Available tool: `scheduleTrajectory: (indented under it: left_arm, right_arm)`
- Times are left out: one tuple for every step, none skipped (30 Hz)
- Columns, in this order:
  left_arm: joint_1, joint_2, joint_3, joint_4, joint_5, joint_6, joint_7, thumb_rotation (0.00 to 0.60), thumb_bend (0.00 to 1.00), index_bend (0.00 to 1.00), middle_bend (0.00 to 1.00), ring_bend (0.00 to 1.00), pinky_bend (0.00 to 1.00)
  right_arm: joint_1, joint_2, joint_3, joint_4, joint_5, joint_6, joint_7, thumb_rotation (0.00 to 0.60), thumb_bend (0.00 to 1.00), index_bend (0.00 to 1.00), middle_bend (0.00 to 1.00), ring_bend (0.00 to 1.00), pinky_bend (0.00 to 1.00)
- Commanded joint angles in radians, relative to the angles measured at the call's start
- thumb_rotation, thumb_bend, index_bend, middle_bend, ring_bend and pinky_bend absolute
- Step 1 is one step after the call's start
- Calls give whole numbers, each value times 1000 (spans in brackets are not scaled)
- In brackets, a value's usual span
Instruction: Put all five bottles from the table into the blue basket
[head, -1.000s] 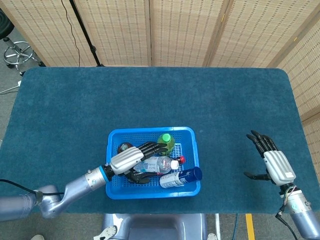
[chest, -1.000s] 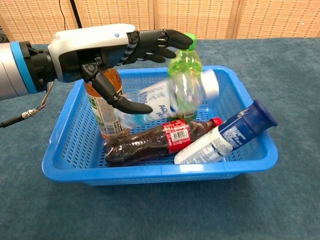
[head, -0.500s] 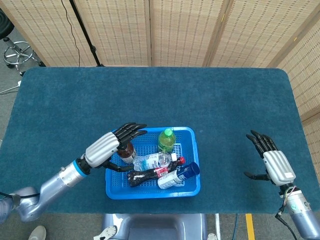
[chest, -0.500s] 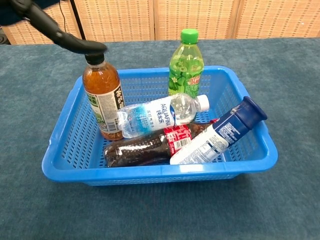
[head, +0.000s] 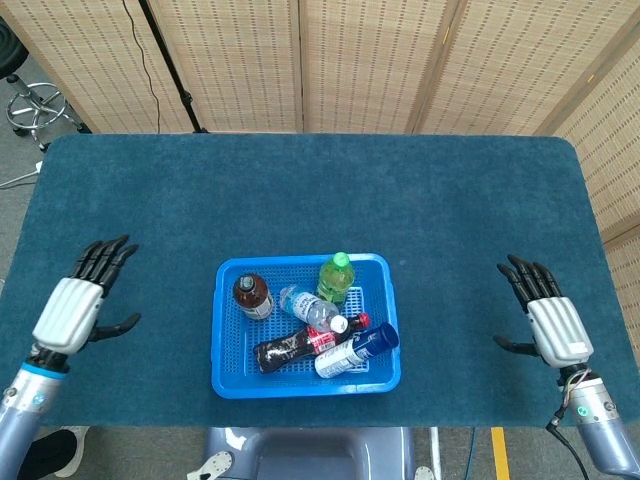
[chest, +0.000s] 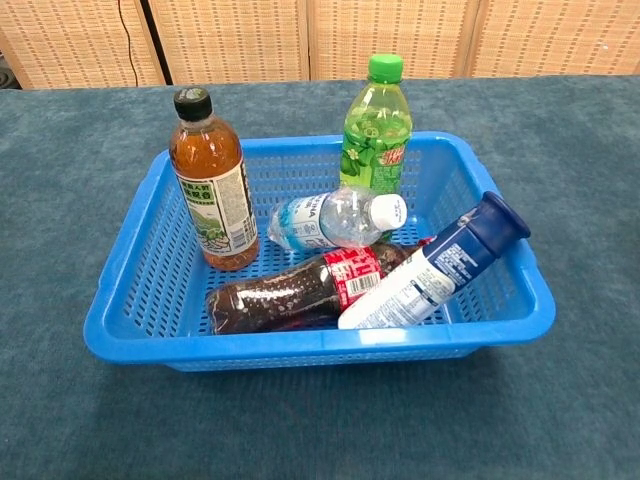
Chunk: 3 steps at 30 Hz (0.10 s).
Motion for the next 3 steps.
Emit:
scheduleTrajectory:
  left_arm:
    - [91, -69, 17, 101, -55, 72, -29, 600, 199, 0, 0, 0, 0]
    - [104, -78, 17, 116, -61, 78, -39, 600, 199, 0, 0, 0, 0]
    - [111, -82, 16, 125, -63, 82, -46, 600, 199, 0, 0, 0, 0]
  right_arm:
    - [-5, -12, 7, 11, 3, 14, -23, 600, 0, 0, 0, 0, 0]
    - [-6, -15, 8, 12, 3, 17, -31, 600, 0, 0, 0, 0, 0]
    - [-6, -17, 8, 13, 3, 19, -35, 600, 0, 0, 0, 0, 0]
